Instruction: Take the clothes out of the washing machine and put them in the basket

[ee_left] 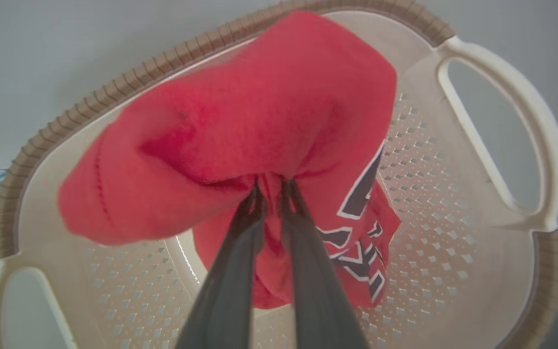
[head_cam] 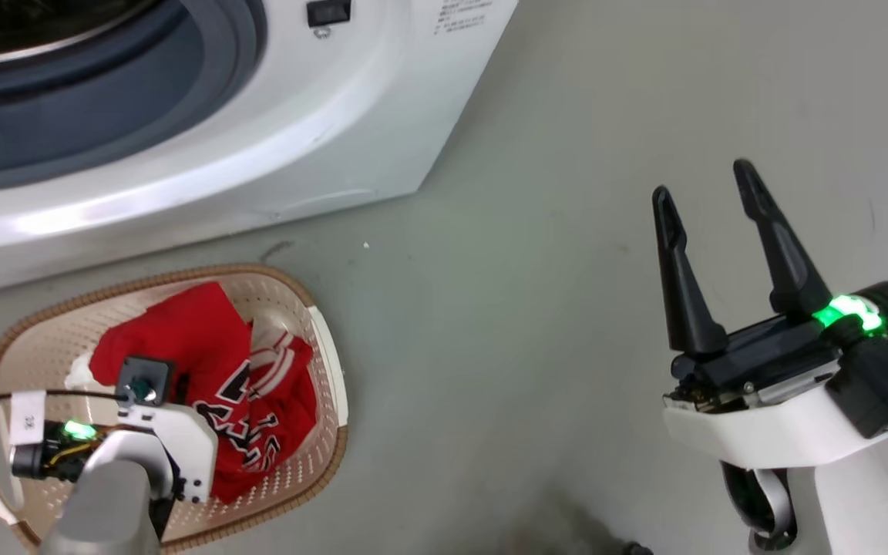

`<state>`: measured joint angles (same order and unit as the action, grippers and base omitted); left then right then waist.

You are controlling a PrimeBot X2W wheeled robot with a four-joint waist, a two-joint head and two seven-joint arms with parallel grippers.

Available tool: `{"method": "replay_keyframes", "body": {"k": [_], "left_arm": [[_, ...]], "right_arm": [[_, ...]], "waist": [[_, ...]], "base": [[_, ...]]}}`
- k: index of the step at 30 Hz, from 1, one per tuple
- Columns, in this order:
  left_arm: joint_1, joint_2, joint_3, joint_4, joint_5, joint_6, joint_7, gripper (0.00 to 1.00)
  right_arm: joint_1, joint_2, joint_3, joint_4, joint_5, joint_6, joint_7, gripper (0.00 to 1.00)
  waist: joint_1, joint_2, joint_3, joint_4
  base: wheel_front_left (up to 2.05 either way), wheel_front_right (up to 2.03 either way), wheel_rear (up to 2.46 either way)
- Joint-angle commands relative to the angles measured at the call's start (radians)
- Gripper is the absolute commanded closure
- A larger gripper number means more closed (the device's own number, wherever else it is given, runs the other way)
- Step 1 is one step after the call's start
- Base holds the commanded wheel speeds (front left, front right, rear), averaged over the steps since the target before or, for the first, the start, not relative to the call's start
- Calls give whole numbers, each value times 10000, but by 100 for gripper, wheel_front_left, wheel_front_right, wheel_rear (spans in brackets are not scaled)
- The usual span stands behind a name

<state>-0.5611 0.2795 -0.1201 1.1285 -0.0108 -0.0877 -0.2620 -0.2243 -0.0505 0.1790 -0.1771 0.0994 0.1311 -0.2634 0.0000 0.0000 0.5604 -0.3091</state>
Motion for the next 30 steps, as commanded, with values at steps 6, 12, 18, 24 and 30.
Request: {"method": "replay_keyframes", "body": {"k": [6, 12, 18, 24, 30], "left_arm": [[-1208, 385, -104, 1063, 72, 269, 303, 100], [-1720, 528, -78, 1374, -84, 446, 700, 100], [-1915, 506, -124, 1479, -173, 482, 748, 100], [-1860, 397, -205, 1533, -257, 442, 561, 0], [-1596, 102, -83, 1542, -577, 432, 166, 0]], "right_arm": [[-579, 5, -152, -330, 180, -7, -19, 0], [-836, 3, -218, -496, 287, -7, -19, 0], [-938, 3, -279, -571, 320, -7, -19, 0], [-985, 3, -299, -444, 280, -7, -19, 0], [-836, 3, -304, -271, 237, -7, -19, 0]], "waist": [[0, 0, 1498, -115], [0, 0, 2204, -151], [0, 0, 2530, -117], [0, 0, 2420, -47], [0, 0, 1784, 117]], "base": [[0, 0, 0], [0, 0, 0], [0, 0, 0], [0, 0, 0], [0, 0, 0]]}}
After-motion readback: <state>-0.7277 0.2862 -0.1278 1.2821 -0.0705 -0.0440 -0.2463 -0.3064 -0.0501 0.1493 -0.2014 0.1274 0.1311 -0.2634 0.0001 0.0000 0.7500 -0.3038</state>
